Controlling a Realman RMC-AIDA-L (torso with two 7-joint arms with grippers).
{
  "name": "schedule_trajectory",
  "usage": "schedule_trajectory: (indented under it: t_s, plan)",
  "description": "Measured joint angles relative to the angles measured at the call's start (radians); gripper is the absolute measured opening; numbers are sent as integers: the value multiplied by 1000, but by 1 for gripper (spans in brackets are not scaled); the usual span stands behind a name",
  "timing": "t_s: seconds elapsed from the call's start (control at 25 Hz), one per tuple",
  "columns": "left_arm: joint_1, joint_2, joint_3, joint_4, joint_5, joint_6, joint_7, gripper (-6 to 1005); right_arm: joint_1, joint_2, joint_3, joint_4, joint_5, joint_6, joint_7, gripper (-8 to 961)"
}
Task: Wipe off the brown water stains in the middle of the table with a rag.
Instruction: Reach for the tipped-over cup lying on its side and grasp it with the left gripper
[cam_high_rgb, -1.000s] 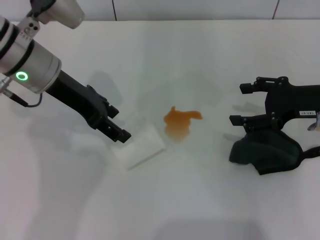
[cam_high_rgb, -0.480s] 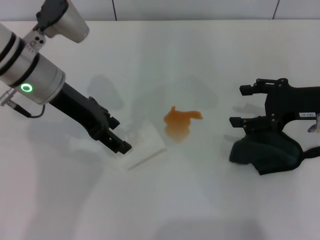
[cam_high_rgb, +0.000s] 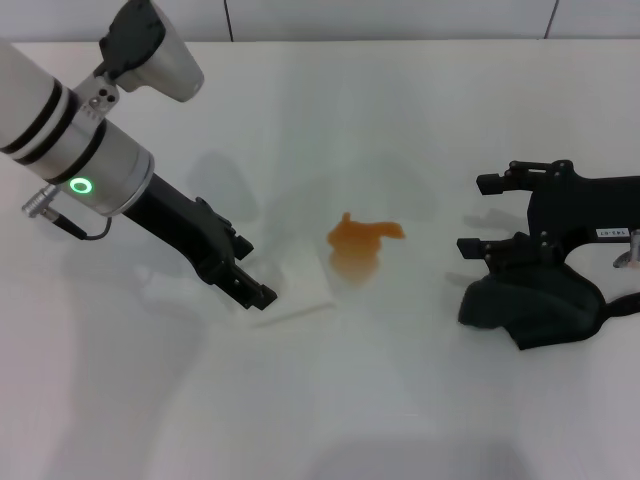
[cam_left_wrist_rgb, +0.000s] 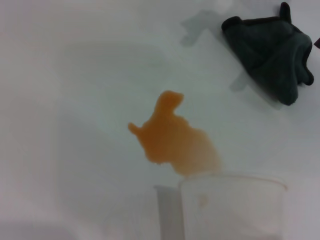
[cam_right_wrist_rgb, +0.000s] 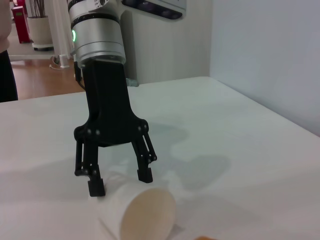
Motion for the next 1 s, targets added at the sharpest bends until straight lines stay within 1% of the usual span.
schedule_trajectory:
  t_s: [0.36,1.0]
  plan:
    - [-3,0,0,47,0,-40,6,802,0,0,-1,0,0,1,0,871]
    - [-9,1,0,85,19,-85,15,789,3,0,-1,0,1,1,0,871]
